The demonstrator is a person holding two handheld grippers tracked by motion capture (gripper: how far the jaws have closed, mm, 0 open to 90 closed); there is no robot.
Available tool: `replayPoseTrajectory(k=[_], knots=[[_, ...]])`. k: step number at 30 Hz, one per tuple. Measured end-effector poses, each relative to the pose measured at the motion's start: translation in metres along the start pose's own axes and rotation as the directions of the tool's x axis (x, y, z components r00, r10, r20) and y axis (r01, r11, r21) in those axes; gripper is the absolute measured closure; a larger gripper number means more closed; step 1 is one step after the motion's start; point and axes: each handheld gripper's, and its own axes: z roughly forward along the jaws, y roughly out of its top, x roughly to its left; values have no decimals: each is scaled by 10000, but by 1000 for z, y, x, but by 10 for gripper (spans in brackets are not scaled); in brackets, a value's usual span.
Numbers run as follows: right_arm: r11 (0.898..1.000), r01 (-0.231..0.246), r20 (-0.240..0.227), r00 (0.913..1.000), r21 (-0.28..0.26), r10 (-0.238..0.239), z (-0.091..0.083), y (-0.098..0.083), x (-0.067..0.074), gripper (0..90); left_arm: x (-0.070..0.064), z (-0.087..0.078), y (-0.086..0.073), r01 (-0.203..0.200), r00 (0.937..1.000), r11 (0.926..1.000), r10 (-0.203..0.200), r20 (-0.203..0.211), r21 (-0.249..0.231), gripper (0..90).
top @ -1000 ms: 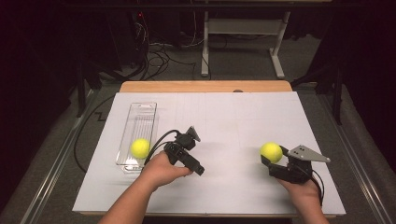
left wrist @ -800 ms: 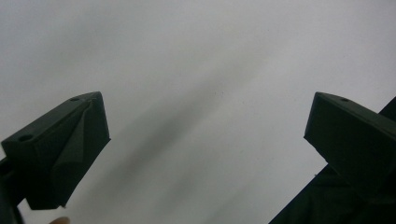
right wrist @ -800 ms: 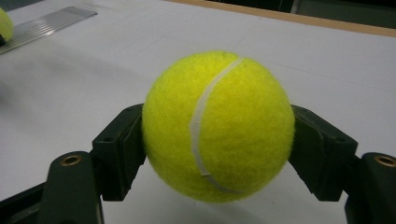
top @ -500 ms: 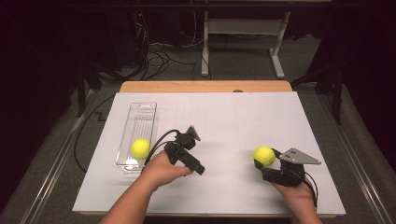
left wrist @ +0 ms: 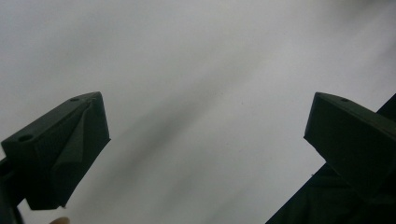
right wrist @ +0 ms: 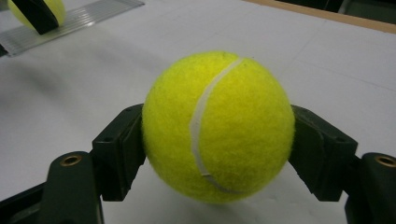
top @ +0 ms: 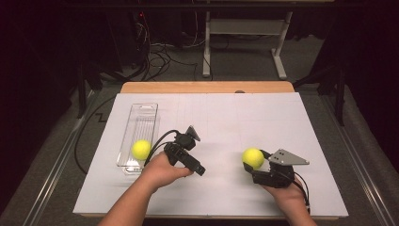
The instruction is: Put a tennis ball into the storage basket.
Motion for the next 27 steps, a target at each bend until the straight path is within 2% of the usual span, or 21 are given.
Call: replayPoseTrajectory(k=[8, 14, 20, 27], knots=[[9994, 30, -535, 9986, -341, -48, 5, 11, 11, 267, 0, -1, 0, 13, 10000, 10000, -13, -25, 60, 8], [9983, 340, -940, 9948, -470, -383, 14, 23, 25, 267, 2, -4, -1, 63, 10000, 10000, -63, 23, 38, 8], [9957, 614, -1089, 9917, -700, -688, 17, 33, 38, 268, 3, -3, 0, 79, 10000, 9999, -79, 37, 77, 8], [9951, 618, -1190, 9904, -772, -708, 28, 37, 45, 268, 4, -2, 1, 119, 9999, 9998, -119, 15, 162, 8]])
